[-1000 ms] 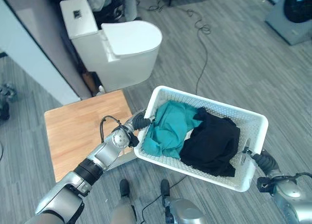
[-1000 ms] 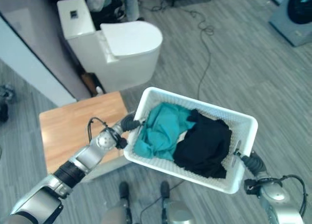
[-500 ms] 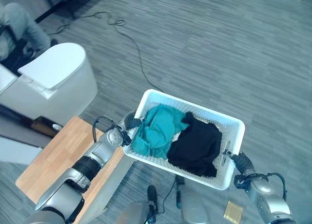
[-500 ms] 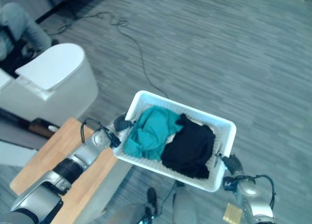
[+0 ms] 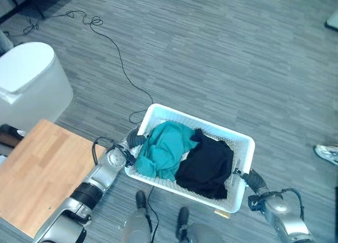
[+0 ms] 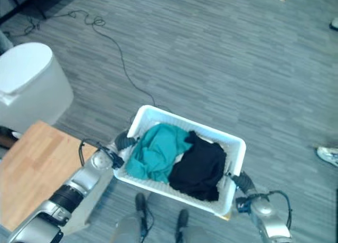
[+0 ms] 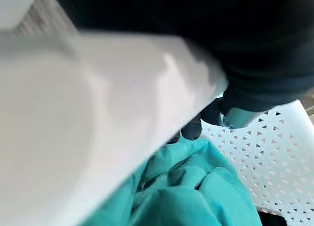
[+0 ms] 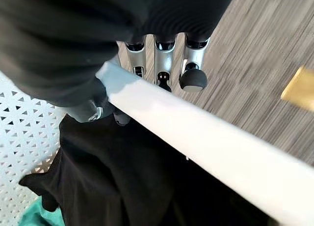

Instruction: Grab the laundry basket,head to the washer,open it,put in the laundry and shut it.

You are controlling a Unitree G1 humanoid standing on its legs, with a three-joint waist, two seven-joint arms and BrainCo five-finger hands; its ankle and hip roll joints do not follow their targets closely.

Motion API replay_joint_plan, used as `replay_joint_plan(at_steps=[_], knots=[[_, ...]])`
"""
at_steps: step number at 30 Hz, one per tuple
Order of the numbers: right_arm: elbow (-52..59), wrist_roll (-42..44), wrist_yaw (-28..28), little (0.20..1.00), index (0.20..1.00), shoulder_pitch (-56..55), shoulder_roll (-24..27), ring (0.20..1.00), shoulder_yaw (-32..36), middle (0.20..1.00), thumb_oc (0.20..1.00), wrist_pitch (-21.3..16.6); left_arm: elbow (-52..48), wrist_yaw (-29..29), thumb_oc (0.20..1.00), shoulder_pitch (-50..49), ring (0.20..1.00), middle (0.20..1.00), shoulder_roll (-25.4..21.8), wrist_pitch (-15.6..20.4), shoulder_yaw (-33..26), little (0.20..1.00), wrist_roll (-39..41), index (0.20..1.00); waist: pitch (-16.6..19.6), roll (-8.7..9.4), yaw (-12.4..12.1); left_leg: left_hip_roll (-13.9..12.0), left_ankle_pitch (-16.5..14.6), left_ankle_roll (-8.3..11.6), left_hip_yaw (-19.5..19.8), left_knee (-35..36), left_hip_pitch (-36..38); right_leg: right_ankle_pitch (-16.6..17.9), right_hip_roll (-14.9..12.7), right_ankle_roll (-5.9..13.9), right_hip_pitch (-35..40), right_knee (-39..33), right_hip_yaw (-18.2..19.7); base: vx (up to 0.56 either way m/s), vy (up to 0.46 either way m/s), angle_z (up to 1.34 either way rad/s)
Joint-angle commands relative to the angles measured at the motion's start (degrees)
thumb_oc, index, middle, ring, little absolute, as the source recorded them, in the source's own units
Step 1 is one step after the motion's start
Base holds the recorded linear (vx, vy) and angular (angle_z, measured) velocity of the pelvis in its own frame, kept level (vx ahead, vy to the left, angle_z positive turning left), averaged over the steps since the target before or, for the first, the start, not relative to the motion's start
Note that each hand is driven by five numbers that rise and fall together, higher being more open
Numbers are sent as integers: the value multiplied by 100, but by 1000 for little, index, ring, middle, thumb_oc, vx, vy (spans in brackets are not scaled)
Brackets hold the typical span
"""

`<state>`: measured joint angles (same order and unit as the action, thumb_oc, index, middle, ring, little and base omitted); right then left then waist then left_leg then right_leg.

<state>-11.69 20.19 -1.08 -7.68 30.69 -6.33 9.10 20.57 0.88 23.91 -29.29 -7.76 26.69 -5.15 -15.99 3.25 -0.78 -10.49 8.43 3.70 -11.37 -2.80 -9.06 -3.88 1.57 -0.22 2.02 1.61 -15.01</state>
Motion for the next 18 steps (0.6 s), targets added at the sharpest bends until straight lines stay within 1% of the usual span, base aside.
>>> replay_joint_plan(at_steps=[1, 2, 3, 4, 5, 6, 7, 8, 9, 10, 11, 12, 13, 14, 15, 16, 17, 18], knots=[[620, 387, -110, 200, 200, -26, 415, 200, 441, 200, 200, -508, 148, 249, 200, 844, 200, 200, 23, 377, -205, 200, -148, 200, 102, 78, 21, -270, -849, 18, 162, -1124, 17, -314, -349, 342, 2, 244, 137, 2, -196, -5], [618, 404, -101, 200, 200, -18, 460, 200, 457, 200, 200, -493, 242, 283, 200, 931, 200, 200, 62, 370, -177, 200, -121, 200, 47, 82, -22, -115, -916, -17, 308, -1320, -148, -358, -341, 312, 11, 261, 132, -7, -153, 2], [607, 418, -116, 200, 200, 12, 479, 200, 441, 200, 200, -492, 275, 320, 200, 939, 200, 200, 35, 370, -226, 200, -133, 200, 22, 85, -102, 239, -963, -68, 580, -1340, -325, -364, -304, 278, -11, 284, 198, 78, -202, 11], [642, 469, -171, 200, 200, 65, 498, 200, 401, 200, 200, -470, 292, 338, 200, 920, 200, 200, 2, 363, -303, 200, -141, 200, -28, 52, -288, 927, -997, -119, 1129, -1127, -568, -416, -142, 267, 62, 336, 333, 198, -235, -13], [586, 494, -148, 200, 200, 184, 483, 200, 303, 200, 200, -487, 386, 366, 200, 926, 200, 200, -12, 350, -288, 200, -129, 200, 0, -3, -388, 1146, -601, -139, 1214, -801, -834, -492, 29, 225, 136, 344, 379, 197, -188, -37], [575, 495, -147, 200, 200, 195, 480, 200, 295, 200, 200, -492, 392, 369, 200, 930, 200, 200, -16, 354, -287, 200, -127, 200, 7, 12, -389, 1154, -584, -140, 1205, -773, -829, -502, 18, 225, 122, 355, 385, 188, -117, -48], [485, 523, -114, 200, 200, 339, 470, 200, 193, 200, 200, -515, 460, 403, 200, 937, 200, 200, -52, 357, -300, 200, -90, 200, 13, 4, -486, 1254, -456, -144, 1229, -634, -995, -574, 103, 187, 149, 392, 459, 268, -85, -41], [429, 596, -122, 200, 200, 545, 392, 200, 6, 200, 200, -521, 433, 420, 200, 888, 200, 200, -152, 337, -349, 200, -82, 200, 46, -18, -641, 1386, -328, -184, 1390, -296, -1075, -715, 291, 120, 255, 478, 616, 269, -84, -52], [419, 597, -120, 200, 200, 559, 388, 200, -8, 200, 200, -524, 428, 418, 200, 882, 200, 200, -163, 336, -356, 200, -82, 200, 38, 1, -652, 1389, -317, -187, 1368, -262, -1046, -727, 278, 121, 257, 492, 636, 318, -76, -57], [394, 612, -127, 200, 200, 650, 362, 200, -90, 200, 200, -515, 424, 415, 200, 833, 200, 200, -196, 325, -376, 200, -74, 200, 52, 7, -711, 1426, -235, -204, 1393, -140, -1089, -793, 352, 110, 339, 525, 711, 247, -32, -57], [358, 626, -123, 200, 200, 768, 320, 200, -193, 200, 200, -516, 431, 416, 200, 769, 200, 200, -230, 327, -408, 200, -49, 200, 53, 45, -772, 1447, -144, -217, 1327, -48, -1130, -868, 389, 93, 432, 563, 833, 366, -33, -63], [347, 623, -126, 200, 200, 846, 291, 200, -265, 200, 200, -512, 445, 427, 200, 731, 200, 200, -242, 329, -424, 200, -43, 200, 60, 51, -799, 1429, -89, -221, 1230, 3, -1192, -923, 419, 92, 519, 560, 894, 535, 10, -88], [304, 623, -118, 200, 200, 1056, 229, 200, -416, 200, 200, -507, 491, 443, 200, 645, 200, 200, -268, 349, -494, 200, -6, 200, 79, 96, -888, 1370, -57, -241, 928, 41, -1336, -1048, 427, 107, 770, 519, 1075, 416, 20, -82], [298, 624, -117, 200, 200, 1066, 226, 200, -426, 200, 200, -509, 489, 443, 200, 640, 200, 200, -275, 350, -500, 200, -6, 200, 74, 112, -907, 1368, -68, -243, 898, 39, -1327, -1050, 414, 109, 776, 516, 1102, 460, 46, -55], [292, 611, -108, 200, 200, 1139, 198, 200, -487, 200, 200, -504, 463, 449, 200, 586, 200, 200, -301, 346, -559, 200, 1, 200, 86, 143, -971, 1328, -81, -264, 690, 4, -1383, -1078, 403, 128, 903, 480, 1189, 605, 99, -43], [309, 597, -152, 200, 200, 1256, 99, 200, -568, 200, 200, -439, 331, 442, 200, 361, 200, 200, -425, 341, -794, 200, 6, 200, 205, 179, -1086, 1216, -89, -368, 413, -92, -1415, -1177, 392, 184, 1192, 466, 1333, 860, 136, -56], [353, 568, -168, 200, 200, 1198, -13, 200, -563, 200, 200, -436, 190, 424, 200, 223, 200, 200, -470, 332, -869, 200, -27, 200, 275, 299, -1127, 1225, -22, -460, 330, -218, -1335, -1130, 262, 237, 1294, 527, 1377, 686, 111, -51], [357, 565, -168, 200, 200, 1195, -17, 200, -565, 200, 200, -434, 179, 421, 200, 214, 200, 200, -475, 328, -873, 200, -28, 200, 290, 290, -1139, 1201, -7, -455, 325, -215, -1348, -1109, 280, 230, 1279, 518, 1393, 480, 78, -48]])
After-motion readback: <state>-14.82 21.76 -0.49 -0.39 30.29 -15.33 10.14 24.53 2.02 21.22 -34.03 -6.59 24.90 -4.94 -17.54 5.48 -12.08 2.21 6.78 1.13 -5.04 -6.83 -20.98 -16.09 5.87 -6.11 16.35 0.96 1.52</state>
